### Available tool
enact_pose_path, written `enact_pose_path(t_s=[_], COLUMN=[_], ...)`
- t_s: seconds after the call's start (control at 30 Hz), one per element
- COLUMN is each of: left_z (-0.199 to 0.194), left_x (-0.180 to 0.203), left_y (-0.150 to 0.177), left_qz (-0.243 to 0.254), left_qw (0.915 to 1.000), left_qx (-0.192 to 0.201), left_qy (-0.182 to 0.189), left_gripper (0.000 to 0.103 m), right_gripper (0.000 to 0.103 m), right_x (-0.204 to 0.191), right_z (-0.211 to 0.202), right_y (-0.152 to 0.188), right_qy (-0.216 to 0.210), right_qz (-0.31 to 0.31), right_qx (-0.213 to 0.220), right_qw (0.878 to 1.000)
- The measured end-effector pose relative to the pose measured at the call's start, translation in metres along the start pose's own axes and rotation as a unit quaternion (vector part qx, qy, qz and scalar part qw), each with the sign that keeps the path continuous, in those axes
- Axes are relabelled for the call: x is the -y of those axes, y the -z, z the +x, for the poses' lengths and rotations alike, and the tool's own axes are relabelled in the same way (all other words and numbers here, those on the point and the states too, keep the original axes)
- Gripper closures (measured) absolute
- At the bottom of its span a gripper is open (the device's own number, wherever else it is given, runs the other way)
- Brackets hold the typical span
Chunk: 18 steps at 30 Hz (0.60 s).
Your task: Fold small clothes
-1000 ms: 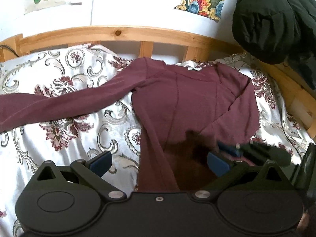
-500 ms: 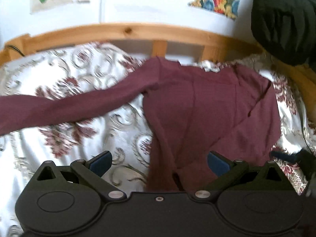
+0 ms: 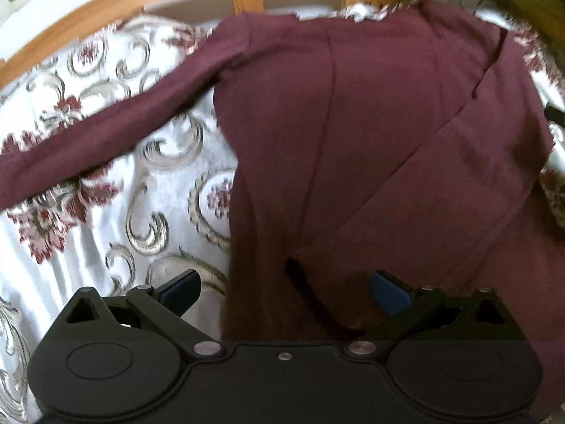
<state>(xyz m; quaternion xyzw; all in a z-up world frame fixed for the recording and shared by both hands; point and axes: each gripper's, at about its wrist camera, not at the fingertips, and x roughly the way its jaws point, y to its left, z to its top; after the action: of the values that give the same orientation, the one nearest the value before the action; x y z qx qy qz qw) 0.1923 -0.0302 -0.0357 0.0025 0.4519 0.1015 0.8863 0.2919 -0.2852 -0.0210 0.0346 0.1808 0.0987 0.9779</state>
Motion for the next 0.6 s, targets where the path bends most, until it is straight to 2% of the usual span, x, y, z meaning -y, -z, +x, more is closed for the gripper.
enact_pose_path(t_s=[0.13,0.17,0.2,0.23,0.27,0.4,0.47,0.53,0.6], left_z=[0.009,0.010,0.011,0.011,0.011,0.012,0.011,0.005,-0.005], left_x=[-0.005,-0.007,-0.010,-0.011,-0.013,-0.018,-0.021,-0.022,-0.026], left_y=[0.005,0.006,0.007,0.007,0.008,0.010,0.010,0.012,0.015], left_qz=[-0.007,-0.015,-0.023,-0.029,-0.034,-0.042,-0.044,-0.048,-0.051], left_qw=[0.9998,0.9997,0.9995,0.9993,0.9991,0.9988,0.9986,0.9984,0.9982], left_qx=[-0.021,-0.021,-0.022,-0.023,-0.024,-0.023,-0.025,-0.027,-0.019], left_qy=[0.000,0.003,0.005,0.006,0.007,0.014,0.015,0.017,0.025], left_gripper=[0.001,0.001,0.000,0.000,0.000,0.000,0.001,0.001,0.001], right_gripper=[0.047,0.062,0.071,0.088,0.092,0.093,0.089,0.081,0.062], right_x=[0.005,0.004,0.000,-0.001,-0.002,0.000,-0.002,-0.004,-0.008], right_z=[0.015,0.017,0.017,0.019,0.020,0.020,0.020,0.015,0.009], right_y=[0.002,0.003,0.004,0.004,0.004,0.005,0.006,0.004,0.002], right_qy=[-0.033,-0.040,-0.042,-0.043,-0.043,-0.037,-0.033,-0.029,-0.025], right_qz=[0.007,0.005,0.003,0.003,0.005,0.017,0.016,0.020,0.017], right_qx=[-0.012,-0.019,-0.025,-0.035,-0.040,-0.047,-0.049,-0.048,-0.044], right_qw=[0.999,0.999,0.999,0.998,0.998,0.998,0.998,0.998,0.999])
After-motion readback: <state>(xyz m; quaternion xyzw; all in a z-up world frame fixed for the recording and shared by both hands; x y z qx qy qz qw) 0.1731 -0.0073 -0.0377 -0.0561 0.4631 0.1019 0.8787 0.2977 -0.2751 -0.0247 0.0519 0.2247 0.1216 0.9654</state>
